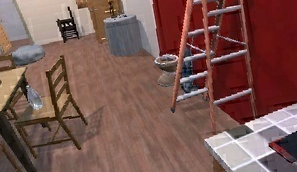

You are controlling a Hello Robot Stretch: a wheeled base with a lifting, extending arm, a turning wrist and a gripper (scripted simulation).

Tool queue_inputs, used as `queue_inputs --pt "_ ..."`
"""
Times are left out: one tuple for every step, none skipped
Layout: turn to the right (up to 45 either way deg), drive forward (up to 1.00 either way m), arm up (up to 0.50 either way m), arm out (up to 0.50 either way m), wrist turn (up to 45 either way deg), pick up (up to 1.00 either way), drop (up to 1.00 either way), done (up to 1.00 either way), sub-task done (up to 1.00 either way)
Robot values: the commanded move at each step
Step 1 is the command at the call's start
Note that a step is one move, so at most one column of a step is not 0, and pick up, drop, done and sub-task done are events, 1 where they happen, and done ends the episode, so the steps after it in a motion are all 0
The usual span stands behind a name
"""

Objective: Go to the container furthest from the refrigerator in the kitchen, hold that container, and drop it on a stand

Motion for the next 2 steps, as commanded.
queue_inputs --pt "0.0 0.0 0.0 0.0 -45.0 0.0 0.0 0.0 0.0" --pt "0.0 0.0 0.0 0.0 -42.0 0.0 0.0 0.0 0.0"
